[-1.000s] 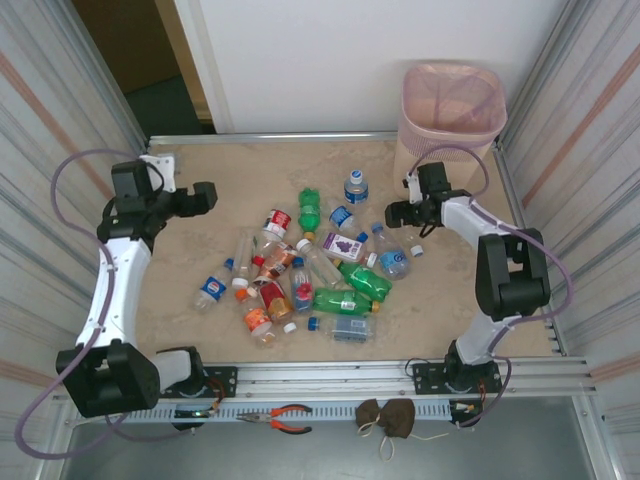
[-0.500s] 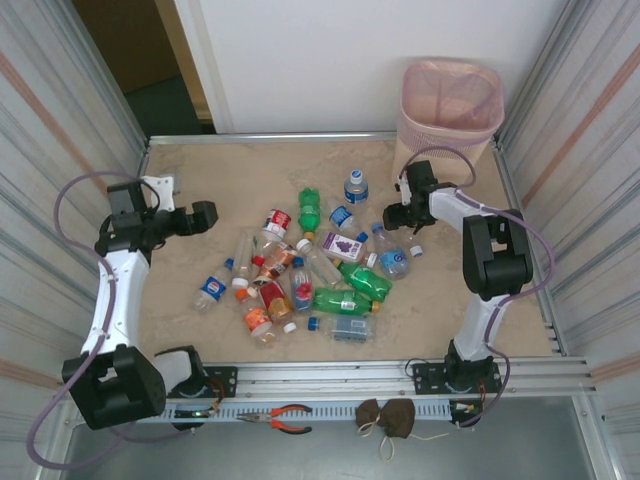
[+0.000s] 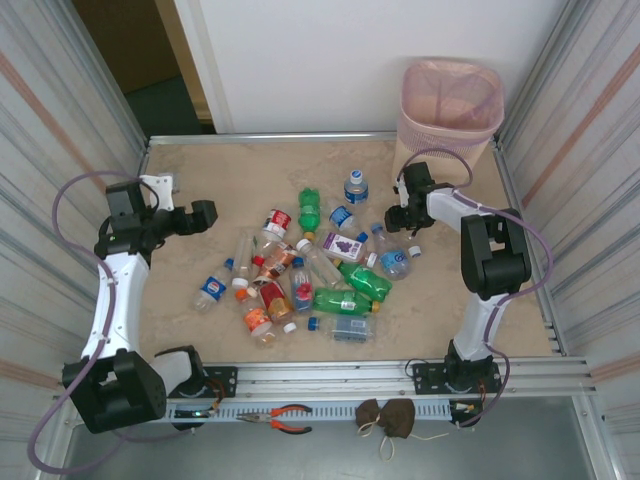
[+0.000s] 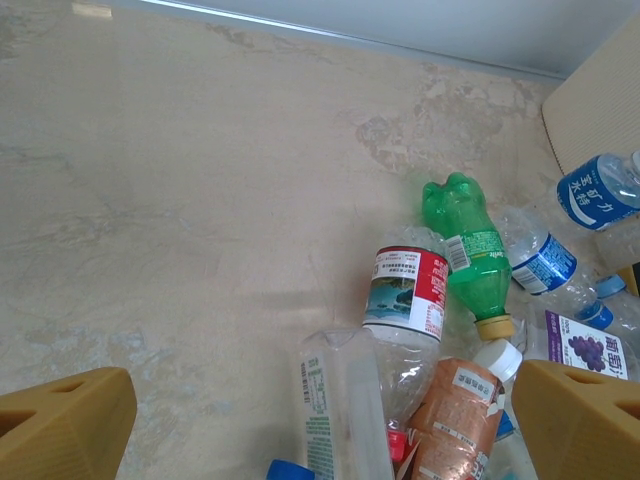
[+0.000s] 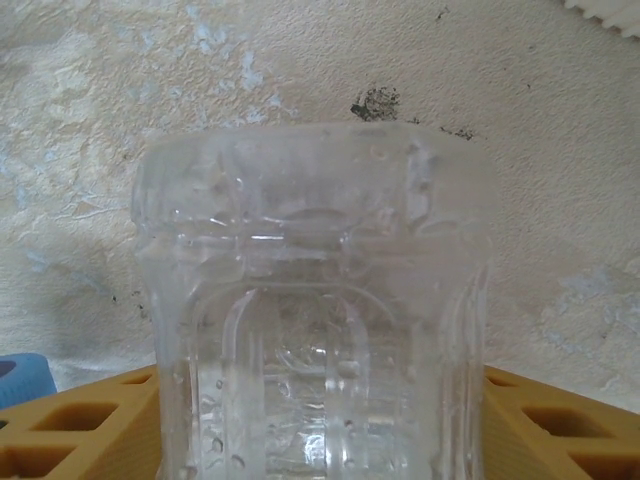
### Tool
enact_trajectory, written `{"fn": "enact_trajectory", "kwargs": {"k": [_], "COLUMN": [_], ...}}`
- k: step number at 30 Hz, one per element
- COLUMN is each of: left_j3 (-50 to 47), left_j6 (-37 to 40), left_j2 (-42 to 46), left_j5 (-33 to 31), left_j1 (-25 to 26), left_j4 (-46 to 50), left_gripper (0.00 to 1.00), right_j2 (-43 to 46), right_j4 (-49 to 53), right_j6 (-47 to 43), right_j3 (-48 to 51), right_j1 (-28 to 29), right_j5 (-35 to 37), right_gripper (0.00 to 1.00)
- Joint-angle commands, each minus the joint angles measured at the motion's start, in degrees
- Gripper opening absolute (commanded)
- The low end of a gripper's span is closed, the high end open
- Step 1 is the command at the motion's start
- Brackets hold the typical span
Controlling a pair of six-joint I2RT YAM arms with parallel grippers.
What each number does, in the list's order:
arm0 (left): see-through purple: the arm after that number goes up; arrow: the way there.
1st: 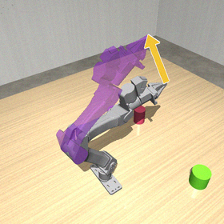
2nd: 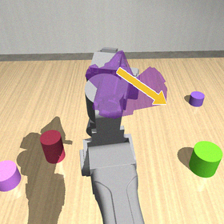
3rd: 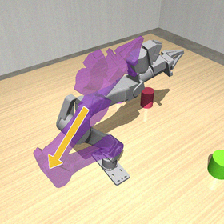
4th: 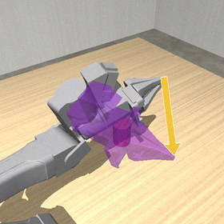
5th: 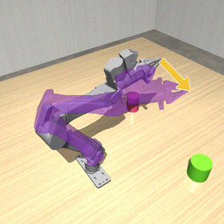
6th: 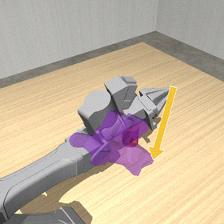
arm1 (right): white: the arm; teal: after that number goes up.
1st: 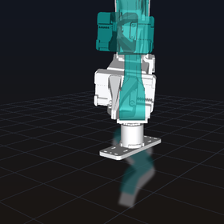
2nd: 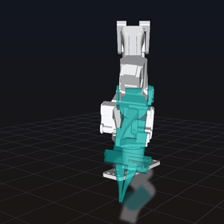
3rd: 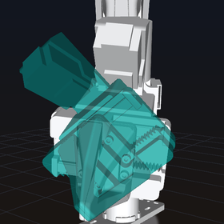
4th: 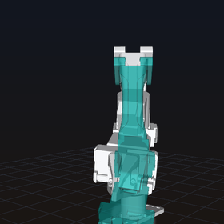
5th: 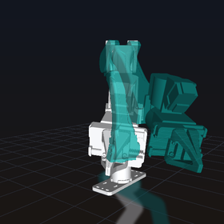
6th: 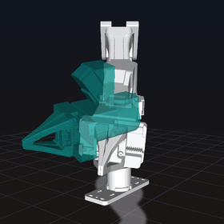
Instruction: Put the plastic bottles in the bin
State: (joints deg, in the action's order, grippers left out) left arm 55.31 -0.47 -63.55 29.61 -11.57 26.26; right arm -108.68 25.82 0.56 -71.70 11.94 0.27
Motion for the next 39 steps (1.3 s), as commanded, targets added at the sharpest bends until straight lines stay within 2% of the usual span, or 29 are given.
{"fn": "enact_trajectory", "kwargs": {"k": [1,12,20,28,39], "left_j3": [-0.99,-2.03,-2.14,-2.14,-3.06], "left_j6": [-0.55,-2.69,-3.40,-3.55,-5.07], "left_j2": [1.43,1.19,1.02,1.00,0.53], "left_j5": [1.44,5.64,7.04,6.96,8.44], "left_j1": [-0.25,-1.93,-2.75,-3.16,-3.40], "left_j4": [-2.05,-4.87,-5.17,-5.08,-6.89], "left_gripper": [0.97,0.97,0.96,0.96,0.96], "right_j2": [3.07,16.44,22.70,20.80,8.49], "right_j4": [2.14,7.99,13.95,15.78,6.21], "right_j6": [-0.95,0.51,2.29,4.96,16.51], "right_j3": [0.19,1.85,-7.11,-23.88,-46.54], "right_j1": [0.54,0.98,-0.07,-3.98,-13.99], "right_j5": [1.13,0.13,-4.33,-11.81,-21.44], "right_gripper": [0.63,0.61,0.61,0.61,0.57]}}
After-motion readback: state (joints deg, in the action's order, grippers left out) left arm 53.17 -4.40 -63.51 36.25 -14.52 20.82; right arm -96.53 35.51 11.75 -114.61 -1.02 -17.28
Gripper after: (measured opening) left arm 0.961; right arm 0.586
